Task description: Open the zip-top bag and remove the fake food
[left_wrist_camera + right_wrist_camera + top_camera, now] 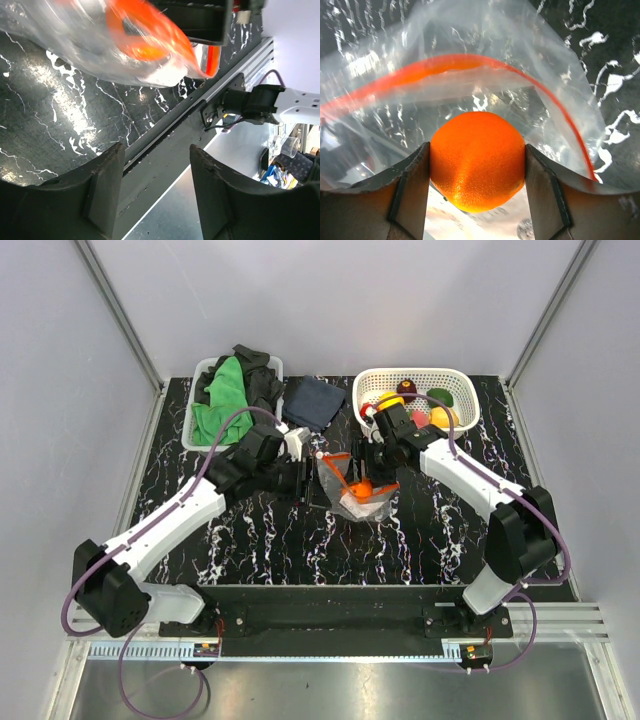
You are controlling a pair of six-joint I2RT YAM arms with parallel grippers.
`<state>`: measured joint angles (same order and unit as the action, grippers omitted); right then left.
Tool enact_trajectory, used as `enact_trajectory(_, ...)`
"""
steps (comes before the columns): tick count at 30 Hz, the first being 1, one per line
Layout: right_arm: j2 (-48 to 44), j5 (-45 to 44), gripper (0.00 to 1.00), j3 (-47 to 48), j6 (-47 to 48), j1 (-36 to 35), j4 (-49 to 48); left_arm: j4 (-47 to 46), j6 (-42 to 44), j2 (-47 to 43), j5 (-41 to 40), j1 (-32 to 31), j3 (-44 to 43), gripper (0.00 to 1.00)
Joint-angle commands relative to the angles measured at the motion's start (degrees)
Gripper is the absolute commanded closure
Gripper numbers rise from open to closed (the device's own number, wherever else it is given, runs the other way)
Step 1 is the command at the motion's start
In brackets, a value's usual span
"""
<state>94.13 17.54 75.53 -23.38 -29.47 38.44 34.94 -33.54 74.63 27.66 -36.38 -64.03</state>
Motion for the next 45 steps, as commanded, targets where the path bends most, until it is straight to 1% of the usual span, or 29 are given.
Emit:
enact_trajectory(1, -1.2, -1.2, 1.00, 1.4, 2.6, 0.4, 2.5, -3.0, -0.9, -1.9, 0.1, 0.0, -2.2, 0.40)
enact_trajectory(5, -2.3, -0.7, 1.00, 0.1, 2.2, 0.3, 2.8, -3.4, -1.1, -0.8, -1.0, 0.0, -2.9, 0.39)
enact_trajectory(10, -4.6, -1.5, 1.00, 2.1, 1.1, 0.5, 4.6, -3.2, -2.3, 1.7, -2.2, 0.1, -5.1, 0.39)
enact_trajectory(15, -3.9, -3.6, 1.00, 9.7, 1.6, 2.0, 9.0, -2.9, -2.1, 3.3, -2.1, 0.1, -6.5, 0.39)
enact_trajectory(22, -0.8, -2.5, 1.00, 22.2, 2.6, 9.3, 12.2, -1.1, -0.4, 4.5, -1.5, 0.1, -7.8, 0.39)
enact_trajectory(23, 0.4, -2.2, 1.00, 23.4, 2.6, 11.4, 12.3, -0.6, 0.0, 4.6, -1.4, 0.1, -7.8, 0.39)
enact_trajectory(28, 5.7, -2.2, 1.00, 31.9, 1.2, 17.3, 12.5, 0.7, 2.2, 5.3, 0.0, 0.1, -8.3, 0.39)
enact_trajectory(29, 8.0, -2.6, 1.00, 33.1, 0.8, 19.0, 12.5, 0.9, 2.6, 5.5, 0.4, 0.1, -8.3, 0.39)
enact_trajectory(31, 10.4, -3.6, 1.00, 37.0, -0.4, 20.5, 12.2, 1.3, 4.1, 6.0, 1.5, 0.1, -8.4, 0.39)
enact_trajectory(35, 18.1, -6.7, 1.00, 42.5, -2.1, 24.3, 10.9, 2.8, 7.4, 6.7, 2.4, 0.1, -9.3, 0.39)
enact_trajectory(40, 27.8, -6.6, 1.00, 52.5, -3.3, 28.8, 11.2, 4.7, 12.3, 6.9, 3.1, 0.1, -9.8, 0.39)
enact_trajectory(42, 32.8, -7.2, 0.97, 57.7, -3.5, 29.1, 11.7, 4.9, 13.5, 6.7, 2.8, 0.1, -9.4, 0.39)
enact_trajectory(43, 34.4, -7.5, 0.93, 59.7, -3.3, 30.9, 12.7, 5.1, 14.9, 6.8, 2.5, 0.1, -9.4, 0.39)
enact_trajectory(44, 37.9, -8.0, 0.92, 61.9, -2.8, 31.1, 13.5, 5.3, 15.6, 6.7, 2.1, 0.1, -9.4, 0.39)
enact_trajectory(45, 39.8, -8.2, 0.91, 66.5, -2.5, 31.3, 14.3, 5.6, 16.9, 6.8, 2.0, 0.1, -9.6, 0.39)
